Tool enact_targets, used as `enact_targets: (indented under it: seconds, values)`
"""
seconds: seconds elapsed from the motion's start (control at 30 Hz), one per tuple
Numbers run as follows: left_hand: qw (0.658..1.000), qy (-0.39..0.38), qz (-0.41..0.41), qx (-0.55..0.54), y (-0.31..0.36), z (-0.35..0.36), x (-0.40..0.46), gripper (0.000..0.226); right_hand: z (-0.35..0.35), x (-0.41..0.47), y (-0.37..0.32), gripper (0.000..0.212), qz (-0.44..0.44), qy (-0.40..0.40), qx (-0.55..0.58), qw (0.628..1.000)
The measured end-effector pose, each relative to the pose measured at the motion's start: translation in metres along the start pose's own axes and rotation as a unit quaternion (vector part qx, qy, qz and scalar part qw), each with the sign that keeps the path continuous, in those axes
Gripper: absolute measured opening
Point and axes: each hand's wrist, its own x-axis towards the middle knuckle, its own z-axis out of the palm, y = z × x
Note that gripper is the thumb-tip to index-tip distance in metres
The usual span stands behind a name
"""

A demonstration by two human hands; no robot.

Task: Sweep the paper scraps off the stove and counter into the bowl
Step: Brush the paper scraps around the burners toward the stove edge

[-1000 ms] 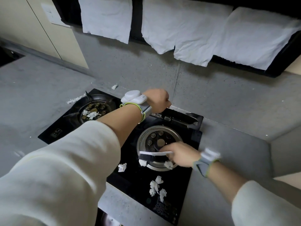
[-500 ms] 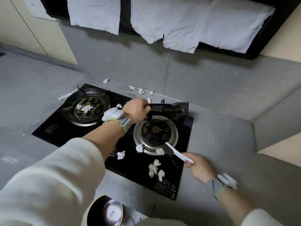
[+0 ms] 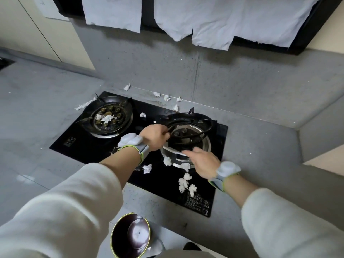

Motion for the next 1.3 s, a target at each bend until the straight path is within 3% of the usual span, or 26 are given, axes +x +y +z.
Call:
enact_targets:
  seconds: [0.1,0.23,0.33,0.5,0.73,0.87,1.1,1.3]
  values:
    - [1.0,0.002,-0.006,0.018,-0.003,0.003,-0.001,0.026,-0.008,0.014,-0.002,0.063,-0.022,-0.024,-0.102,0.994]
    - [1.0,0.011,-0.001,0.023,-0.01,0.01,-0.007,0.023,-0.027,-0.002,0.019,0.064,-0.06,-0.036,-0.134,0.989]
    - [1.0,0.006,0.002,0.016,-0.013,0.024,-0.014,0.024,-0.035,-0.026,0.052,0.05,-0.05,-0.041,-0.091,0.994]
    - [0.999,-0.006,-0.003,0.042,-0.008,0.059,-0.032,0.028,-0.019,-0.074,0.09,0.039,0.043,-0.036,0.025,0.998]
    - [1.0,0.006,-0.016,0.003,-0.01,0.093,-0.04,0.023,0.034,-0.116,0.093,0.042,0.175,0.112,0.2,0.958]
    - [1.0,0.019,-0.005,0.013,-0.01,0.093,-0.041,0.025,0.054,-0.116,0.084,0.041,0.224,0.121,0.225,0.941]
    - [0.999,0.024,-0.001,0.039,-0.008,0.102,-0.059,0.026,0.052,-0.118,0.069,0.045,0.165,0.075,0.233,0.955]
    - [0.999,0.031,-0.018,0.034,-0.011,0.103,-0.055,0.028,0.05,-0.124,0.073,0.061,0.145,0.104,0.28,0.943]
